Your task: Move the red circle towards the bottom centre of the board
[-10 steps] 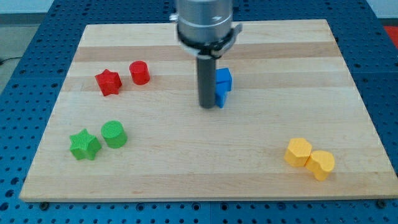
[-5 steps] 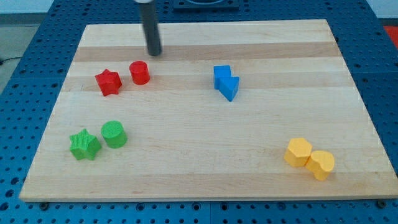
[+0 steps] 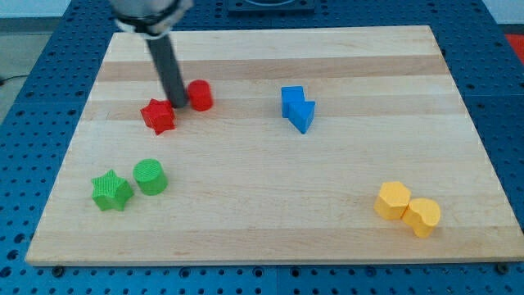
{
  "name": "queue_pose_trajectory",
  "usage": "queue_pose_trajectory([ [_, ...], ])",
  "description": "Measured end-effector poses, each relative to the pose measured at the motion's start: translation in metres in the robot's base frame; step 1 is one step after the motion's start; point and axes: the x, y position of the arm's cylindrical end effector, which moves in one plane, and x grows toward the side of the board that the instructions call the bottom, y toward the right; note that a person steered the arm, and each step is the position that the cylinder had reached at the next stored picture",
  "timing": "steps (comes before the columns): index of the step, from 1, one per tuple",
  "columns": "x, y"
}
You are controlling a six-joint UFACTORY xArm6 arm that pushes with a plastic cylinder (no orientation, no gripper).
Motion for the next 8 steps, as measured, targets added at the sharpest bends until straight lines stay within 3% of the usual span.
queue_pose_trajectory([
  [1,-0.020,-0.017],
  [2,-0.041,0.003],
  [4,0.038,0.076],
  [5,0.077,0.085],
  [8,0.064,0.009],
])
